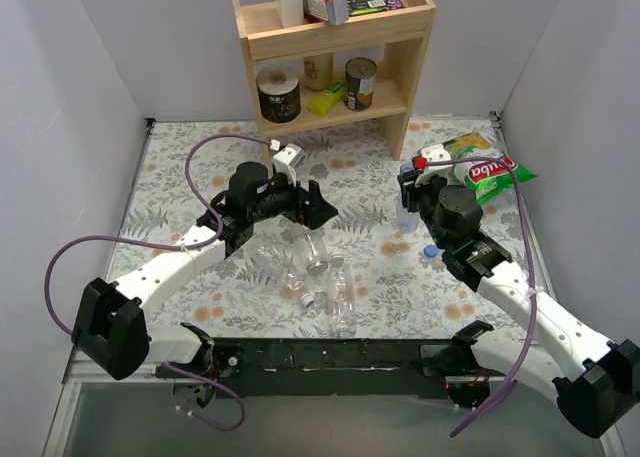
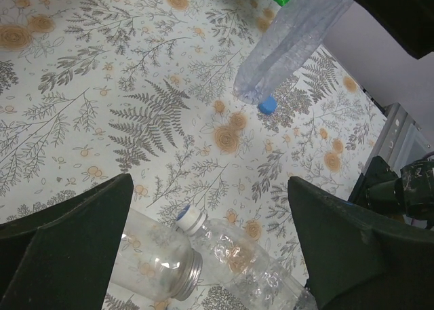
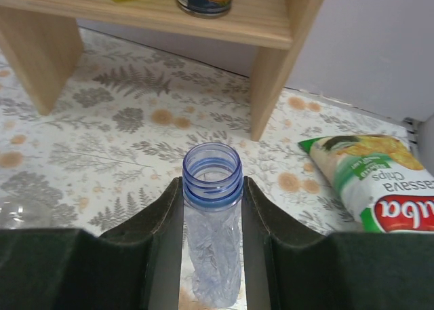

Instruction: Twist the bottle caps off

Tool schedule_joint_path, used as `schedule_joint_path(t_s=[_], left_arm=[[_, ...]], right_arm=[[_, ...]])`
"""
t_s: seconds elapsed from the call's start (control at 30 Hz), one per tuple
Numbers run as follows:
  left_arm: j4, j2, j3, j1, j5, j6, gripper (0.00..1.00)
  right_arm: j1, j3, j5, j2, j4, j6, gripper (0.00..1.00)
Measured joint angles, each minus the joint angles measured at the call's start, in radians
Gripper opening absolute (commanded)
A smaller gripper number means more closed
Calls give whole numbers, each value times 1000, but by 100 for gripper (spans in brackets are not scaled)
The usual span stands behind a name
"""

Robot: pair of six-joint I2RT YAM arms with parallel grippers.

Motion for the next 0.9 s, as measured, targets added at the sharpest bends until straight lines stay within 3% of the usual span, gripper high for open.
schedule_joint_path(t_s=[0.23, 0.5, 0.9], left_arm=[[11, 0, -2, 8, -2, -7, 98], [13, 0, -2, 8, -3, -7, 98], [13, 0, -2, 8, -2, -6, 98]], right_arm=[[-13, -171, 101, -20, 220, -111, 1], [-83, -303, 127, -25, 395, -121, 1], [-147, -370, 121, -12, 615, -142, 1]])
